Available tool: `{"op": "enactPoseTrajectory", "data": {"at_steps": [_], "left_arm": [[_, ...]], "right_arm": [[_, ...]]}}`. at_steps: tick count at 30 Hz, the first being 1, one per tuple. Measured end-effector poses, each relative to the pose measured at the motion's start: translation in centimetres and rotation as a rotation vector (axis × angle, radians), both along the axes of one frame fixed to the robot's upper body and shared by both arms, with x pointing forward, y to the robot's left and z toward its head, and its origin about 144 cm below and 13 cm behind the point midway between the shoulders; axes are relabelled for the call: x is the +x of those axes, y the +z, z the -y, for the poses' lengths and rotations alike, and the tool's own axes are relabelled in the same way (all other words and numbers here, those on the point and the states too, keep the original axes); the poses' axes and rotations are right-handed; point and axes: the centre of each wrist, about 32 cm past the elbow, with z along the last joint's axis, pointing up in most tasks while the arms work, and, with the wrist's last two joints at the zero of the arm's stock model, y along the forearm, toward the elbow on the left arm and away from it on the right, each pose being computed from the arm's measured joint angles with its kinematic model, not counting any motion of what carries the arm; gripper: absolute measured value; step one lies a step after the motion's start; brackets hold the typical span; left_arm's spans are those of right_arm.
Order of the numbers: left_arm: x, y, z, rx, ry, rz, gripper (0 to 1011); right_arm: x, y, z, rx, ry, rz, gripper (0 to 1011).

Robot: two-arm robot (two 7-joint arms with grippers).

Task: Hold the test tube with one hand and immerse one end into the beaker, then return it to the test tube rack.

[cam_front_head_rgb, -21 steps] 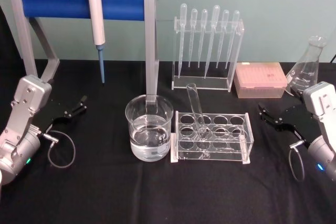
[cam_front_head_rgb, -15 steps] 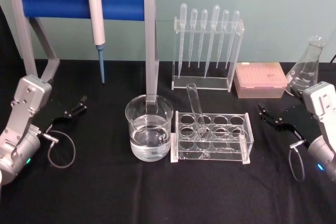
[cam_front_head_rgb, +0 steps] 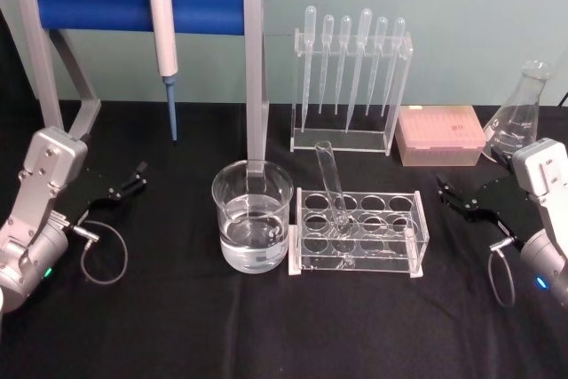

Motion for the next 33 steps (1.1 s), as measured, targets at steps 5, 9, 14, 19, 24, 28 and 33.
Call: {"op": "enactPoseTrajectory", "data": {"at_steps": [5,9,14,19,24,28,33], "left_arm": [[0.0,0.0,0.0,0.0,0.0,0.0,1000],[0.0,0.0,0.0,0.0,0.0,0.0,1000],[0.0,0.0,0.0,0.0,0.0,0.0,1000],[0.0,0.0,0.0,0.0,0.0,0.0,1000],[0.0,0.0,0.0,0.0,0.0,0.0,1000],[0.0,0.0,0.0,0.0,0.0,0.0,1000],[0.0,0.0,0.0,0.0,0.0,0.0,1000]], "right_arm": [[0.0,0.0,0.0,0.0,0.0,0.0,1002],[0.0,0.0,0.0,0.0,0.0,0.0,1003],[0.0,0.0,0.0,0.0,0.0,0.0,1003],[0.0,0.0,0.0,0.0,0.0,0.0,1003],[-1.2,0.4,0.3,-0.028,-0.006,0.027,1003],[-2.7,1.0,0.6,-0.049,-0.001,0.05,1003],[-4.5,2.4,0.6,-0.039,0.043,0.07,1003]]}}
